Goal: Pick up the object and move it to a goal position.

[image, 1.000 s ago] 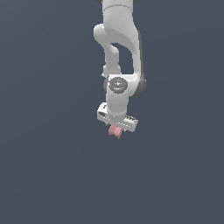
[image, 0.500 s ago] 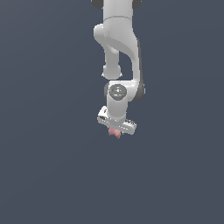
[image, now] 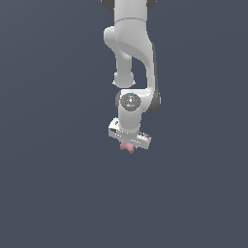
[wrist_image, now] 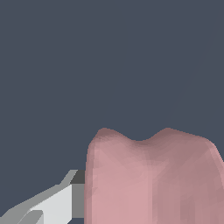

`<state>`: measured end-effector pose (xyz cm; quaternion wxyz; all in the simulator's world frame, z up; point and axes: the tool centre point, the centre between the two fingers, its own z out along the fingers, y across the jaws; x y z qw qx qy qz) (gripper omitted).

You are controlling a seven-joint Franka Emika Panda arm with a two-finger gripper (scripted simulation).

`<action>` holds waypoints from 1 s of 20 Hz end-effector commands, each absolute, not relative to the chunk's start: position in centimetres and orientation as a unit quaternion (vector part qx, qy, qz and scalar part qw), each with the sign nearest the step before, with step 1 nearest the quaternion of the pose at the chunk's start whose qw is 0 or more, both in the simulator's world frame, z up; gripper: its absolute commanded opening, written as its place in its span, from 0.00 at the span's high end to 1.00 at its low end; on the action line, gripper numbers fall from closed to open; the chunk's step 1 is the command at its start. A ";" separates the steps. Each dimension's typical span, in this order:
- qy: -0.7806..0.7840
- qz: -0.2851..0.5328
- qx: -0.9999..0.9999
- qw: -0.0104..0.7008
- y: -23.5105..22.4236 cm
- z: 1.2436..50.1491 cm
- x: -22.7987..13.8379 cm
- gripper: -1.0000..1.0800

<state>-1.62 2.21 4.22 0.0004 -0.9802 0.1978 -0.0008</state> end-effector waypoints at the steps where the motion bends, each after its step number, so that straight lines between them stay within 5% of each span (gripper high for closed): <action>1: 0.198 -0.001 -0.980 0.000 2.2 4.2 -1.6 1.00; 20: 0.198 0.000 -0.980 0.001 -2.3 13.4 -4.3 1.00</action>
